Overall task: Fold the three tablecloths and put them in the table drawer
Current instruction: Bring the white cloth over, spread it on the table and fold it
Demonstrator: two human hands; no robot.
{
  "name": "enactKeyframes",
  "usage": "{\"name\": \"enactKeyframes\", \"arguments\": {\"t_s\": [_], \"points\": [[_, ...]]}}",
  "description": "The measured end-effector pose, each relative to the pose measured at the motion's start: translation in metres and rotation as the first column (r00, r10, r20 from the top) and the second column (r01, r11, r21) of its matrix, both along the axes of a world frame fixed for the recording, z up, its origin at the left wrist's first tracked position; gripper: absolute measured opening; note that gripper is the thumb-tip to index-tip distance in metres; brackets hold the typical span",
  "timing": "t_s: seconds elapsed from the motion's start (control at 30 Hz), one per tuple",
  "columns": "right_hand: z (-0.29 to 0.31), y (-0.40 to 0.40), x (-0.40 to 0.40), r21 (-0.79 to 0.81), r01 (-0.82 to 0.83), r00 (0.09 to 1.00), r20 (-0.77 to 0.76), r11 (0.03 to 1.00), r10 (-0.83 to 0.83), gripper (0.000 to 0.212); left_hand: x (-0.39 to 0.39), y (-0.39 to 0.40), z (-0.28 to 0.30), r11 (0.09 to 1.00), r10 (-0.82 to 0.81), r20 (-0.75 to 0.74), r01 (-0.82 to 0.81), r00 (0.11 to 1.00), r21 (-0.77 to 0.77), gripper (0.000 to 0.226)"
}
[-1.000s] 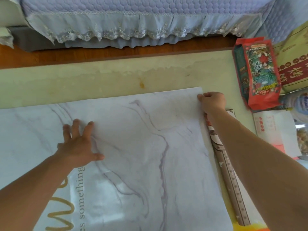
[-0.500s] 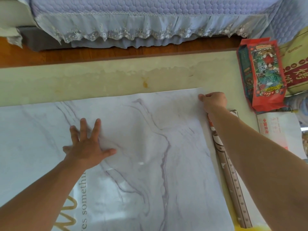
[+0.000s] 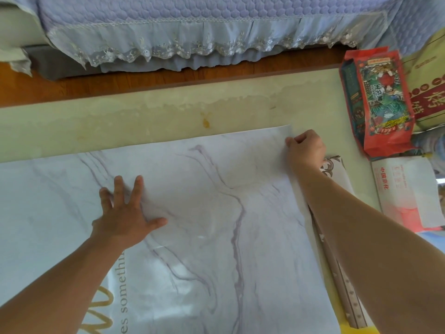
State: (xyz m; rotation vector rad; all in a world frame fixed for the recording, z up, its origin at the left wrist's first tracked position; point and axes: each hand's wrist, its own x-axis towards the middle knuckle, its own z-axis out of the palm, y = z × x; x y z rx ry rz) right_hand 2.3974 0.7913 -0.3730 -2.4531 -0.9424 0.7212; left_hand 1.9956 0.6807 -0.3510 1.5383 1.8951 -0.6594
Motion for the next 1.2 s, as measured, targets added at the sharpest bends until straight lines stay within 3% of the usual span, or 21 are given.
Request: {"name": "enactKeyframes", "arguments": {"t_s": [0.27,0.7,0.97,1.2], "points": [[-0.003,0.008,0.001,-0.02,0.025,0.999,-0.035,0.999,-0.025,0.015,-0.001,-0.001,-0.005,0.998,0.053,-0.032,-0.052,0.998,0.024,0.125],[0.004,0.022,0.011,-0.189,0.037,0.992,-0.115,0.981,-0.06,0.019,-0.008,-0.008,-0.009,0.995,0.099,0.01,-0.099,0.995,0.017,0.123],[0.002,0.024,0.011,-0.216,0.076,0.989,-0.107,0.973,-0.101,0.034,-0.003,-0.006,-0.004,0.995,0.095,-0.006,-0.096,0.995,-0.015,0.123],[0.0,0.025,0.008,-0.24,0.031,0.998,-0.047,0.97,-0.043,0.033,-0.005,-0.006,-0.005,0.996,0.09,-0.002,-0.09,0.996,-0.005,0.124]]}}
